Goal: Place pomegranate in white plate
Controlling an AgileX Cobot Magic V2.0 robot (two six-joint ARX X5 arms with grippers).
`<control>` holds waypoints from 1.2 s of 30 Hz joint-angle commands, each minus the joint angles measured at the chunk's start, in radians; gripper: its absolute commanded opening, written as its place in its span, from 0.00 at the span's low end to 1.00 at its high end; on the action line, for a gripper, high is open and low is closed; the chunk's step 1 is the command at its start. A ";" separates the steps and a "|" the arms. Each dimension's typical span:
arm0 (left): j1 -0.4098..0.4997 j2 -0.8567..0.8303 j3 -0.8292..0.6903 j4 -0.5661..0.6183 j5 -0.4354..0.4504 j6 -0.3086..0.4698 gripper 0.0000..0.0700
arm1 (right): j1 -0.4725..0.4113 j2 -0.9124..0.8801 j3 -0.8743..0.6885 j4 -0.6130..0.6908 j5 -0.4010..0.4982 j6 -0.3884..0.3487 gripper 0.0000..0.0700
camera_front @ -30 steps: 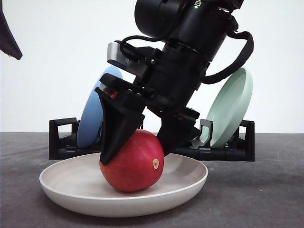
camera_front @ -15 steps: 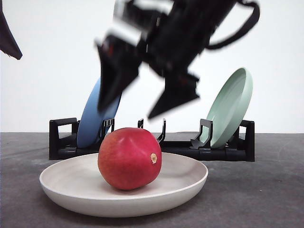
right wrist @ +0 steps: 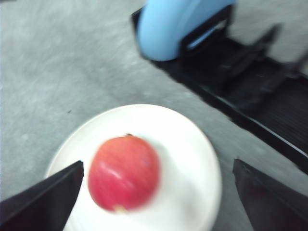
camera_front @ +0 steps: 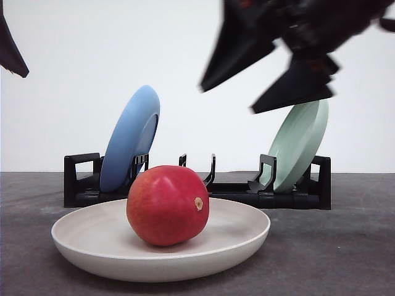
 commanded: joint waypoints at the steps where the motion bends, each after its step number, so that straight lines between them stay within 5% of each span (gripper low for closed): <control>1: -0.001 0.003 0.006 0.006 0.001 0.000 0.67 | -0.022 -0.025 -0.018 -0.024 -0.002 0.011 0.88; 18: -0.001 0.003 0.006 0.003 0.001 0.000 0.67 | -0.489 -0.243 -0.137 -0.158 -0.064 0.013 0.88; 24: -0.001 0.002 0.006 0.002 0.001 -0.002 0.67 | -0.542 -0.249 -0.137 -0.148 -0.064 0.022 0.87; 26: -0.001 0.002 0.006 0.002 0.001 -0.002 0.51 | -0.542 -0.251 -0.137 -0.151 -0.064 0.036 0.73; 27: -0.001 0.002 0.006 0.001 0.001 -0.001 0.22 | -0.542 -0.251 -0.137 -0.153 -0.064 0.041 0.40; 28: -0.001 0.002 0.006 0.002 0.001 -0.002 0.06 | -0.542 -0.251 -0.137 -0.155 -0.064 0.044 0.15; 29: -0.001 0.002 0.006 0.003 0.001 -0.003 0.04 | -0.542 -0.251 -0.137 -0.157 -0.063 0.043 0.01; 36: -0.001 0.002 0.006 -0.004 0.000 -0.003 0.00 | -0.542 -0.251 -0.137 -0.156 -0.053 0.044 0.03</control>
